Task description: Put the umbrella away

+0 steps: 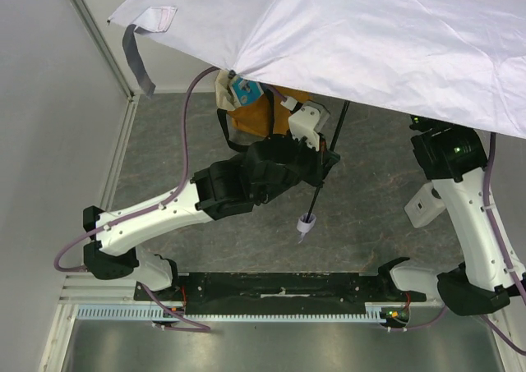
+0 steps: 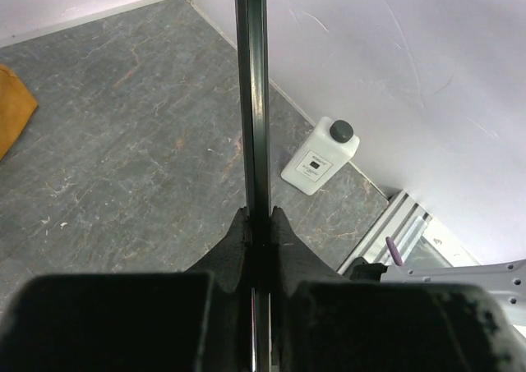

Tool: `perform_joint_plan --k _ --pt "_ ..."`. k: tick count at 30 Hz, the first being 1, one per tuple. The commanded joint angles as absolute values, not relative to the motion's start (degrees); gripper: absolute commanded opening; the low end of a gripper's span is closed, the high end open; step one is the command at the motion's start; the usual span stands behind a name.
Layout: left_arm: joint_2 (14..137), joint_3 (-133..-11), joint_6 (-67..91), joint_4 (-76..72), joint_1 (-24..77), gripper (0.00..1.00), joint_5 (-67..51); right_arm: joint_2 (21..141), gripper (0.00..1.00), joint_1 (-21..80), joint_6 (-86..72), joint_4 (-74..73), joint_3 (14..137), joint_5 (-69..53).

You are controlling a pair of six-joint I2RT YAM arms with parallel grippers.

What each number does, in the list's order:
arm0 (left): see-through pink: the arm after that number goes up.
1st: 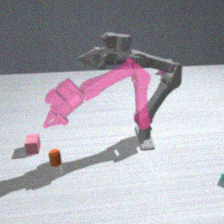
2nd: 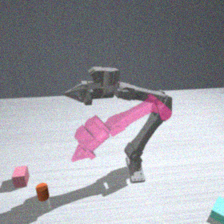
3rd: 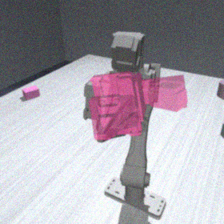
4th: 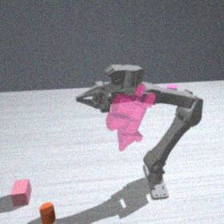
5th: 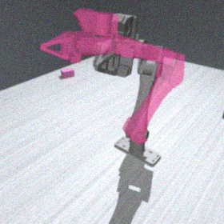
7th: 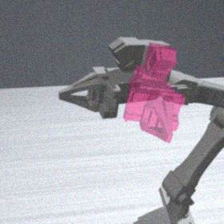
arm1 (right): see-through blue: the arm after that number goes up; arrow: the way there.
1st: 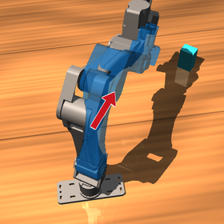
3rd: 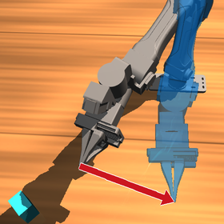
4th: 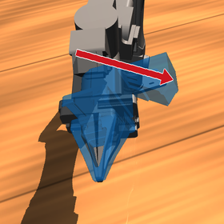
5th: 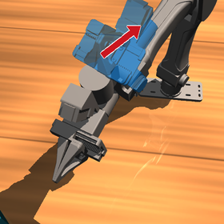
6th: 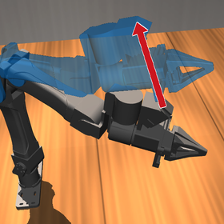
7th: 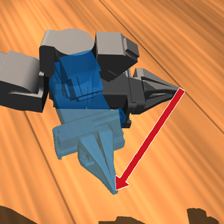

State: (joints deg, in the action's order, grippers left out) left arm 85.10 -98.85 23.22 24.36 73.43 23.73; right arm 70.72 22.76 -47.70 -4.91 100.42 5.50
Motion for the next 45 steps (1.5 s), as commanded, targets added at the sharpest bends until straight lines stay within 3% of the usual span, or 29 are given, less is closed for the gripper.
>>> perform_joint_plan --k 1,4,8,15,24,27,30,38,45 --pt "83.85 -101.78 20.74 19.07 73.92 0.02 25.05 73.29 0.77 22.59 -51.76 -0.53 104.5 8.52" --pt "82.97 -100.99 21.0 18.37 74.0 0.02 24.96 74.09 0.72 22.41 -54.49 -1.93 104.68 11.68" --pt "82.7 -100.28 20.57 18.02 74.18 0.02 26.27 73.91 0.56 22.32 -57.13 -1.58 103.88 15.03" --pt "81.92 -98.35 20.13 16.88 74.62 0.02 28.21 75.15 0.58 22.24 -56.86 -3.69 106.7 20.65" --pt "81.39 -98.0 19.69 16.61 75.23 0.02 28.12 78.22 0.42 22.06 -55.81 -5.8 109.24 19.69" --pt "81.3 -97.82 19.34 16.61 75.32 0.02 28.74 78.05 0.3 21.97 -55.55 -6.33 108.55 20.65" --pt "81.04 -97.38 19.07 16.26 75.41 0.02 29.09 77.96 0.02 21.89 -54.93 -6.5 108.72 20.75" --pt "83.05 -99.57 17.93 15.91 75.41 0.02 29.53 80.51 0.0 22.15 -57.38 -13.44 115.75 10.04" --pt "85.25 -103.96 14.77 15.21 75.41 0.02 29.89 71.64 0.0 23.73 -59.85 -14.85 104.61 6.09"
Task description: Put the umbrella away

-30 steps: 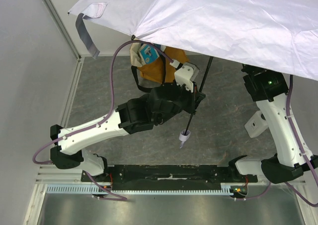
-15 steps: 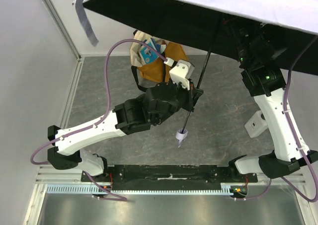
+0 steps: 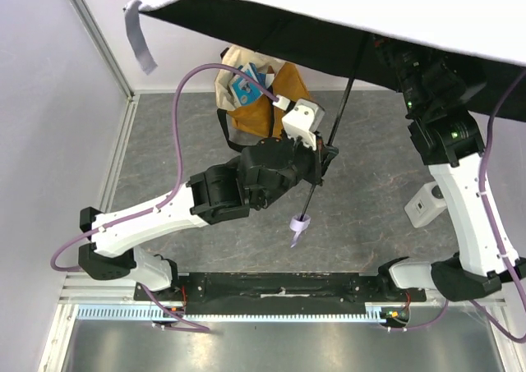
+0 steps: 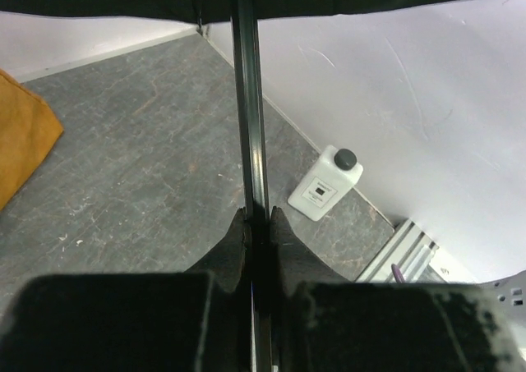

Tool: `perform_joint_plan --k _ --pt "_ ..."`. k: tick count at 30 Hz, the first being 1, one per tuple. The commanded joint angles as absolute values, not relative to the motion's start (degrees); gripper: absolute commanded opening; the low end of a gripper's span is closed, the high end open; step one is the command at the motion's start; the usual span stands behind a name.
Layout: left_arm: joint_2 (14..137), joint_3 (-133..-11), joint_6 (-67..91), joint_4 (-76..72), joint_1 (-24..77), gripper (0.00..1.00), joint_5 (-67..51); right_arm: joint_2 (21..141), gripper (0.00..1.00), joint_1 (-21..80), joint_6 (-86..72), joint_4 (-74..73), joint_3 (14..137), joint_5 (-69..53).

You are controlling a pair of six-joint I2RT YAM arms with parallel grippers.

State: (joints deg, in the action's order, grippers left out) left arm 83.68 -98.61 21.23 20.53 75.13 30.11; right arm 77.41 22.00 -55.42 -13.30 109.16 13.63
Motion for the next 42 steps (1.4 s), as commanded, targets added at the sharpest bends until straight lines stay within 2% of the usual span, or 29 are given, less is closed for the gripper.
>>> perform_joint_plan --k 1,3,5,7,11,17,21,25,28,31,32,37,42 --pt "85.6 -105.11 14.33 15.21 75.41 0.02 29.27 70.59 0.0 24.17 -60.98 -13.9 100.76 3.8" --pt "86.48 -107.39 14.15 15.82 75.32 0.02 28.04 67.52 0.0 26.79 -62.92 -11.35 91.62 0.81" --pt "86.75 -108.8 14.06 16.78 75.32 0.02 27.34 63.13 0.0 31.44 -61.53 -11.77 84.32 3.15" --pt "85.96 -108.29 14.67 17.05 75.32 0.02 26.2 59.96 0.0 33.39 -60.56 -13.26 82.01 4.3" --pt "85.25 -108.1 17.57 16.7 75.32 0.02 20.94 59.15 0.0 33.84 -60.2 -17.66 84.98 3.35" --pt "82.98 -107.59 20.65 16.09 75.15 0.02 11.69 62.66 0.0 34.19 -61.62 -23.98 88.67 -4.48" --pt "81.56 -102.13 23.81 9.77 74.45 0.02 11.69 61.52 0.0 37.69 -62.4 -18.82 84.12 -0.45" --pt "85.25 -108.62 25.92 15.27 71.64 0.02 7.04 62.4 0.0 44.37 -60.73 -16.44 80.87 3.33" --pt "82.02 -104.88 28.47 16.44 67.69 0.02 2.31 60.56 0.0 45.09 -61.52 -13.37 77.09 6.14" --pt "74.47 -92.85 31.01 11.45 65.13 0.25 -3.15 60.38 0.0 42.99 -60.56 -12.04 79.53 8.52" --pt "72.27 -88.55 32.42 9.77 64.08 0.36 -5.34 60.73 0.0 41.33 -60.56 -11.61 81.11 8.18" --pt "64.61 -76.47 38.05 6.07 60.56 0.67 -13.17 63.01 0.0 33.24 -63.79 -7.05 85.43 2.03" --pt "63.73 -73.05 41.12 6.68 60.47 0.72 -16.69 63.81 0.0 29.45 -67.58 -3.87 85.08 0.26"
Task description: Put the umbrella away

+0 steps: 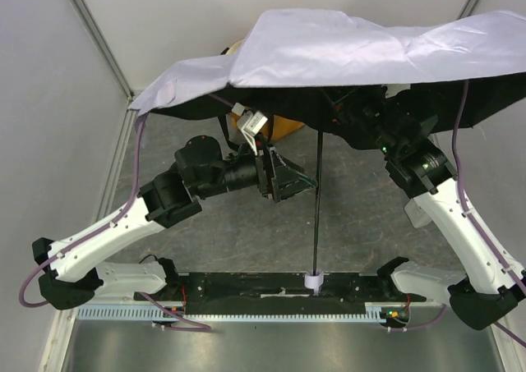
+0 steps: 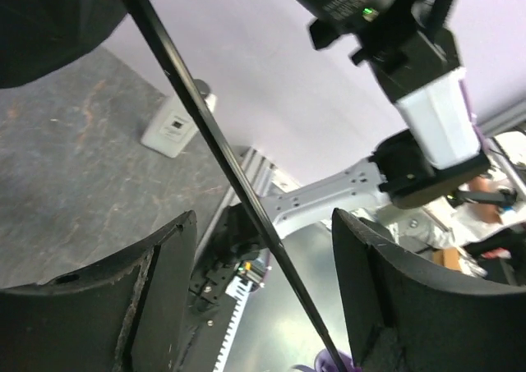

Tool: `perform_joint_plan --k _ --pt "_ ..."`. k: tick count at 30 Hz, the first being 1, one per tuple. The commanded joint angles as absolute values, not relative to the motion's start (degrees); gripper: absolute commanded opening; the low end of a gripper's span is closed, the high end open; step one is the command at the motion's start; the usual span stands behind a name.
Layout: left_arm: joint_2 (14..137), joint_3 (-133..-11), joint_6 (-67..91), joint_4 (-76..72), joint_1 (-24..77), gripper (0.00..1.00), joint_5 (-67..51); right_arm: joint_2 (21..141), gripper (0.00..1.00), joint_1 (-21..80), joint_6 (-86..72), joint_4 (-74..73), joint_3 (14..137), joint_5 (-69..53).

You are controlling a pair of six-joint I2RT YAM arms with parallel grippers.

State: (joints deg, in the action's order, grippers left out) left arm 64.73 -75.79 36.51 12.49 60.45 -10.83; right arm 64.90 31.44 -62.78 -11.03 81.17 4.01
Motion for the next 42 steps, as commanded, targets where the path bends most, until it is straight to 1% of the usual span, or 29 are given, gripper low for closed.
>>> perform_joint_plan --k 1,5,7,8,10,12,13,16,20,23,24,26,27,29,30,31,33,35,37,39,42 --pt "63.46 -71.56 42.7 5.29 60.38 0.73 -18.09 63.72 0.0 29.36 -68.37 -3.43 84.56 0.52" --pt "66.17 -66.63 51.22 -7.0 60.47 0.73 -27.22 62.85 0.0 29.35 -69.17 -2.2 82.36 2.1" --pt "69.24 -67.76 52.29 -7.65 61.17 0.73 -30.22 62.05 0.0 29.27 -69.0 -1.93 81.65 3.16" --pt "70.04 -68.37 52.21 -7.47 61.43 0.68 -30.76 61.53 0.0 29.27 -68.21 -1.93 81.65 3.77" --pt "70.75 -68.9 51.68 -7.56 62.4 0.51 -30.5 60.3 0.0 29.27 -66.28 -2.63 82.26 5.96" --pt "71.01 -70.83 49.84 -5.38 63.01 0.42 -28.49 58.89 0.0 28.92 -63.82 -3.34 83.66 8.16" --pt "71.28 -71.97 48.62 -3.62 63.19 0.39 -27.69 58.28 0.0 28.83 -62.68 -3.43 84.8 8.87" --pt "72.68 -75.66 46.58 -1.23 63.28 0.37 -26.63 57.4 0.0 28.74 -61.26 -3.87 88.58 10.28" --pt "75.49 -80.24 46.41 -1.05 63.46 0.38 -28.56 56.52 0.0 28.83 -61.52 -5.36 91.31 11.95" --pt "76.46 -80.68 47.11 -2.19 63.81 0.37 -28.83 56.6 0.0 28.83 -61.61 -6.41 93.51 13.18" --pt "76.64 -80.68 47.11 -2.2 63.9 0.34 -28.83 56.86 0.0 28.83 -61.26 -7.2 94.47 13.44" --pt "76.81 -80.86 47.02 -2.46 63.81 0.14 -28.74 57.74 0.0 28.83 -60.65 -7.91 95.88 13.27" --pt "76.99 -81.38 46.76 -1.76 63.9 0.02 -28.39 58.09 0.0 28.83 -59.69 -8.35 96.32 13.27" --pt "77.87 -84.62 43.35 3.93 63.72 0.02 -24.63 59.76 0.0 28.74 -56.44 -11.92 98.51 12.48" --pt "78.65 -87.25 41.07 8.22 63.46 0.02 -20.96 60.55 0.0 28.83 -55.21 -14.82 99.22 12.13" --pt "79.53 -90.84 39.39 12.18 62.85 0.02 -18.48 60.82 0.0 28.83 -54.06 -17.46 98.45 11.26" --pt "82.17 -97.96 39.63 15.37 58.65 0.02 -19.33 59.51 0.0 28.83 -55.62 -21.52 93.55 8.72" --pt "84.01 -101.24 41.22 13.55 54.95 0.02 -21.08 55.57 0.0 29.26 -60.62 -18.83 83.63 3.71" --pt "86.29 -104.75 41.57 13.18 54.23 0.02 -21.53 50.82 0.0 31.89 -64.41 -16.7 75.18 3.07" --pt "88.59 -106.87 42.97 12.05 54.23 0.02 -22.58 48.88 0.0 34.44 -63.46 -20.28 74.18 6.22" --pt "91.05 -107.84 45.61 8.35 55.1 0.02 -24.69 47.2 0.0 35.59 -63.28 -20.92 74.35 7.82"
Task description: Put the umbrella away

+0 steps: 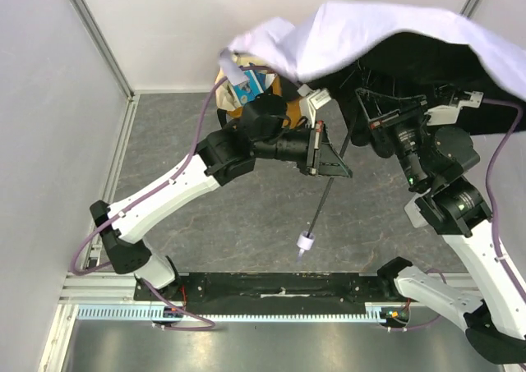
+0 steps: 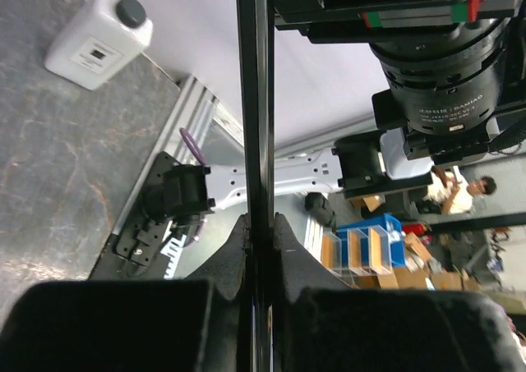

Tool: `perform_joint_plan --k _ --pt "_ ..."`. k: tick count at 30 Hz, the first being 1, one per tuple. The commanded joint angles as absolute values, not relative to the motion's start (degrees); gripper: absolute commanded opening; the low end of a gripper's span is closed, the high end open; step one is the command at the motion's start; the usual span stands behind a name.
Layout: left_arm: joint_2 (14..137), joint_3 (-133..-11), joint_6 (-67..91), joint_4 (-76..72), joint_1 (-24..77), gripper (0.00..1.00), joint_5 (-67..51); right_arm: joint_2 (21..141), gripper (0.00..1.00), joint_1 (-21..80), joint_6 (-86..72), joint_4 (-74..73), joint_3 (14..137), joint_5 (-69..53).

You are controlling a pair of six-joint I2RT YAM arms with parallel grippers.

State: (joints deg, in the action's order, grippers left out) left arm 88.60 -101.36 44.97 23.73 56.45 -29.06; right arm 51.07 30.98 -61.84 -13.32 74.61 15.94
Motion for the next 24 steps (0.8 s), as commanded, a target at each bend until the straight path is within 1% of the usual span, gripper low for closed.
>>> perform_joint_plan --k 1,3,6,7,8,9,10,13,14,15,18,21,22,24 --pt "91.49 -108.1 45.53 8.35 55.54 0.02 -25.05 47.55 0.0 35.51 -63.28 -21.0 74.79 7.91" --pt "91.23 -106.62 45.09 7.74 56.68 0.02 -25.22 49.39 0.0 35.68 -63.72 -21.36 76.46 6.86" --pt "87.73 -98.82 46.05 4.32 57.13 0.02 -26.98 51.5 0.0 35.25 -63.11 -21.36 79.71 7.55" --pt "85.97 -95.92 46.05 3.18 57.3 0.11 -26.63 52.2 0.0 34.9 -62.15 -21.53 81.28 8.78" --pt "83.61 -92.23 45.88 2.56 57.48 0.25 -25.67 52.82 0.0 34.2 -60.92 -21.62 83.04 9.66" --pt "81.15 -89.07 45.53 1.85 57.65 0.35 -24.36 53.43 0.0 33.41 -60.73 -21.8 84.27 10.19" --pt "78.51 -85.55 45.35 1.24 57.74 0.42 -22.95 54.22 0.0 32.7 -60.56 -21.71 86.03 10.2" --pt "74.28 -77.54 46.31 0.26 58.01 0.47 -23.37 57.38 0.0 31.29 -60.38 -21.71 90.08 9.32" --pt "73.48 -75.95 46.75 -1.82 58.27 0.52 -24.07 58.18 0.0 31.03 -60.55 -21.36 91.04 9.23" --pt "73.22 -74.72 47.11 -2.02 58.53 0.53 -24.6 59.14 0.0 30.76 -60.9 -20.75 91.75 8.53" --pt "72.77 -73.22 47.37 -2.02 59.85 0.52 -25.49 60.81 0.0 30.41 -61.52 -19.16 93.07 7.47" --pt "72.6 -73.39 47.11 -1.85 61.52 0.42 -25.14 61.08 0.0 30.06 -59.33 -19.16 94.3 9.22" --pt "72.95 -73.74 47.02 -1.85 61.78 0.36 -25.14 60.74 0.0 29.97 -58.89 -19.16 94.31 9.66" --pt "73.74 -74.79 46.32 -1.15 61.96 0.17 -24.35 59.95 0.0 29.97 -58.19 -19.68 93.69 9.32"
